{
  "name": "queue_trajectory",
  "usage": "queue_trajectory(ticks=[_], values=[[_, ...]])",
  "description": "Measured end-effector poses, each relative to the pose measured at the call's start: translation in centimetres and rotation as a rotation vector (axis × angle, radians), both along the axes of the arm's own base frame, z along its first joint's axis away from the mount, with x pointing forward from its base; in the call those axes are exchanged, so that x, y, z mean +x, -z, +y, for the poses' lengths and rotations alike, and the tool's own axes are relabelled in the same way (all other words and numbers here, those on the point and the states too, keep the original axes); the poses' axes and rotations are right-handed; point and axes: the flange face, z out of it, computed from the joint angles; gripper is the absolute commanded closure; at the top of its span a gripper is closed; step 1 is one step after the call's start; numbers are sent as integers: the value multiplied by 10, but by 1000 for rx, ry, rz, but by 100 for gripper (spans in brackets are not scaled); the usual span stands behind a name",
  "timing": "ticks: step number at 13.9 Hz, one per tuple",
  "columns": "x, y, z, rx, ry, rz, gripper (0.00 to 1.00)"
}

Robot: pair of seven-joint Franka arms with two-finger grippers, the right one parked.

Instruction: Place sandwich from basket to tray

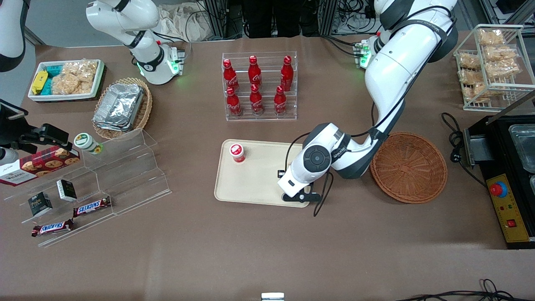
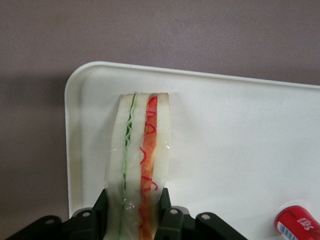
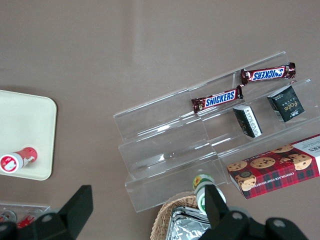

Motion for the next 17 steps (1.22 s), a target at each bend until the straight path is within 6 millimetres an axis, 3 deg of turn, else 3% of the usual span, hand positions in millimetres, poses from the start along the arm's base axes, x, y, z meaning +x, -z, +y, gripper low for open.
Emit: queue_trajectory(ticks=[1, 5, 7, 9, 12, 13, 15, 17], values=[[0, 0, 0, 1, 1, -1, 0], [4, -4, 1, -3, -10, -8, 0], [11, -26, 1, -11, -62, -25, 0], [13, -70, 3, 16, -102, -30, 0], [10, -180, 26, 70, -132, -88, 0], [9, -217, 48, 103, -152, -99, 0], [9, -270, 102, 160, -166, -106, 0], [14, -302, 150, 188, -170, -115, 0]])
